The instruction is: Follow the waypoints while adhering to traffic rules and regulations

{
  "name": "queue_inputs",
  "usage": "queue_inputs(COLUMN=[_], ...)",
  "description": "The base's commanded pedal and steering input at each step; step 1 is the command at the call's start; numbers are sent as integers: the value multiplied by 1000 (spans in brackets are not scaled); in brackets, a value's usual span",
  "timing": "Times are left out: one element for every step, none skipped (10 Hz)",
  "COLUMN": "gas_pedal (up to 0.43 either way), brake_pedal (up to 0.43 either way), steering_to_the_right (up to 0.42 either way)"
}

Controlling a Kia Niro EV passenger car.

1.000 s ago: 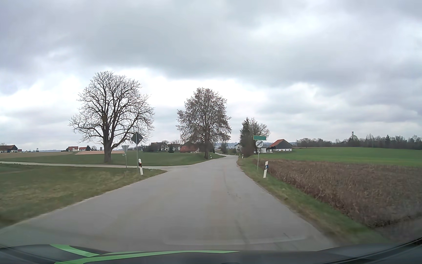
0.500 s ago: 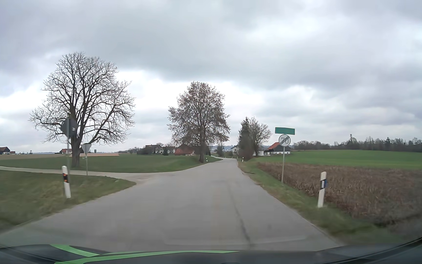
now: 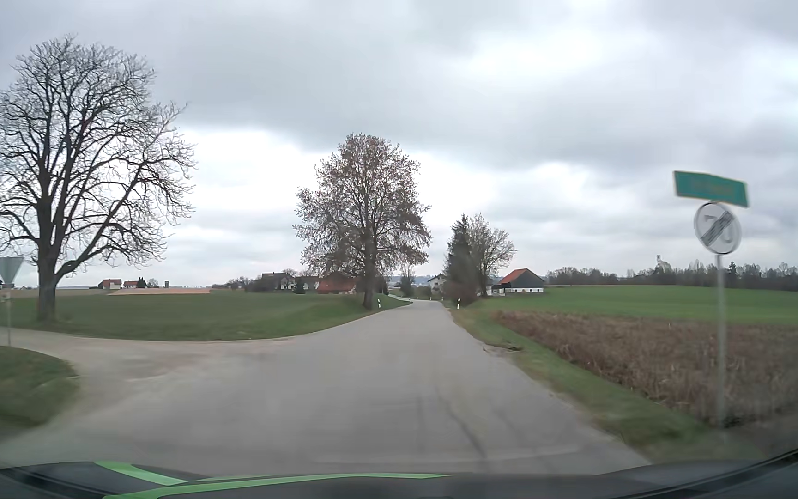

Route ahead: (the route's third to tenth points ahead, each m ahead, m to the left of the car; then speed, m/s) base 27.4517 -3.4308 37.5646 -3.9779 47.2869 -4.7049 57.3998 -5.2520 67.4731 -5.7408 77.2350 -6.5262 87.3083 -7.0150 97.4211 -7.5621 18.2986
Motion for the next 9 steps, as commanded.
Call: queue_inputs(gas_pedal=[98,98,98,98,110,110,110,110,110], brake_pedal=[0,0,0,0,0,0,0,0,0], steering_to_the_right=[11,11,11,11,11,11,11,10,9])
